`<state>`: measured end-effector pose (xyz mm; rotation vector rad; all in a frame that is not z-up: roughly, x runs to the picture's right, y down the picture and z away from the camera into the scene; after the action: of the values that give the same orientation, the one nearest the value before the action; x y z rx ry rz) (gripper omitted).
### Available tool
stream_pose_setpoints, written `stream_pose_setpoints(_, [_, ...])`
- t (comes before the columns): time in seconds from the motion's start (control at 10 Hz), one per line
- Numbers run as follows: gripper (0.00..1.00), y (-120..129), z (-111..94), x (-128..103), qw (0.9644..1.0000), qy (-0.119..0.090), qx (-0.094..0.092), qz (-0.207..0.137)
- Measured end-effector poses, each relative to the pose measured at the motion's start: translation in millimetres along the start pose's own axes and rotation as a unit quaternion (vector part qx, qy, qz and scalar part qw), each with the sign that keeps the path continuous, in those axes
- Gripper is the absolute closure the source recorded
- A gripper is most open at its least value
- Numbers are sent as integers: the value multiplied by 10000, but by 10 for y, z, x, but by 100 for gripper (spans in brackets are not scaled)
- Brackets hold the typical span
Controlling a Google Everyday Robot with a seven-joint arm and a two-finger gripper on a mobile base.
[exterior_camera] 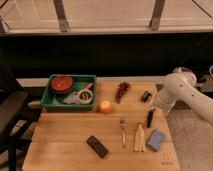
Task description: Place brush in tray
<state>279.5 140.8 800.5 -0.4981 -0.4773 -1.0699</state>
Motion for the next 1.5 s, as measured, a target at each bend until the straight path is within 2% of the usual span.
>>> stream_pose_setpoints(0.1, [39,-46,138,17,10000,-43,-19,-69])
stream_pose_setpoints(0.4, [39,-52,609,69,9994,-113,-287,-143])
stream_pose_setpoints(0.6, [41,-66,814,127,9990,-174,-388,-121])
stream_pose_setpoints(0.7, [47,-47,841,142,9989,-225,-397,-72])
stream_pose_setpoints(0.8, [60,-36,840,136,9989,-247,-404,-57])
stream_pose_setpoints(1.2, [97,1,784,139,9992,-78,-402,21])
stream_pose_setpoints(1.5, [100,91,540,217,9989,273,-347,161])
